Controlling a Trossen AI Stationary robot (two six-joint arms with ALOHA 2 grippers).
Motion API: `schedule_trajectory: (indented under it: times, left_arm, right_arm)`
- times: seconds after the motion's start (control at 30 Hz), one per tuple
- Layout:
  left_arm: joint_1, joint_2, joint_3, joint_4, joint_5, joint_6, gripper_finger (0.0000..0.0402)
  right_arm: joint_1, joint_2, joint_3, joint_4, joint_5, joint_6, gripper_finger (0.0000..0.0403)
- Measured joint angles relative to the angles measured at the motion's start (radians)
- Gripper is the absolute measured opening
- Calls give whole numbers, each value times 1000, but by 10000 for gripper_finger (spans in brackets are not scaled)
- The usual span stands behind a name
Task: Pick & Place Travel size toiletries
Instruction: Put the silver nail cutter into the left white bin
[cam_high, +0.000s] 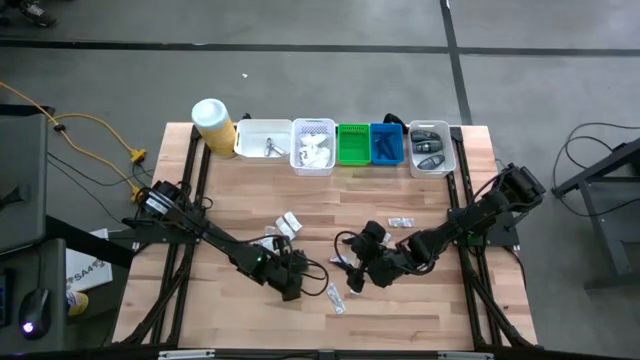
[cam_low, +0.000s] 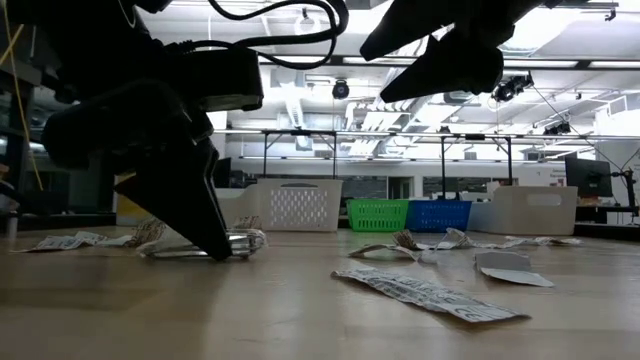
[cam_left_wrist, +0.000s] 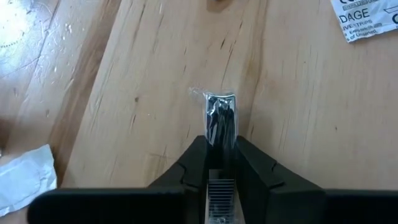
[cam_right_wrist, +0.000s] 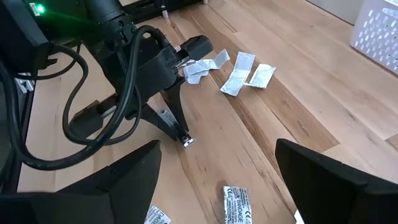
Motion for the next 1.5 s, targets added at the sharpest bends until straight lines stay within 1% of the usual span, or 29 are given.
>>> schedule_trajectory:
  times: [0.63, 0.73, 0.9, 1.1, 1.23, 1.3, 1.37, 1.5]
  left_arm:
    - [0, 2, 5, 3, 2, 6, 48]
    - [0, -13, 5, 0, 1, 19, 48]
    - [-1, -57, 0, -33, -7, 52, 48]
    - [-1, -92, 0, -87, -36, 57, 48]
    - [-1, -115, 0, -82, -42, 69, 48]
    - [-1, -131, 1, -90, -66, 90, 48]
    - [3, -159, 1, -126, -90, 122, 48]
    - [60, -256, 2, -225, -124, 171, 48]
  right_arm:
    - [0, 0, 0, 9, 0, -3, 309]
    - [0, 0, 0, 9, 0, -3, 309]
    - [0, 0, 0, 15, 0, -3, 309]
    - [0, 0, 0, 20, 0, 0, 309]
    - [0, 0, 0, 21, 0, -1, 309]
    - [0, 0, 0, 21, 0, -3, 309]
    - [0, 0, 0, 21, 0, -4, 309]
    - [0, 0, 0, 21, 0, -4, 309]
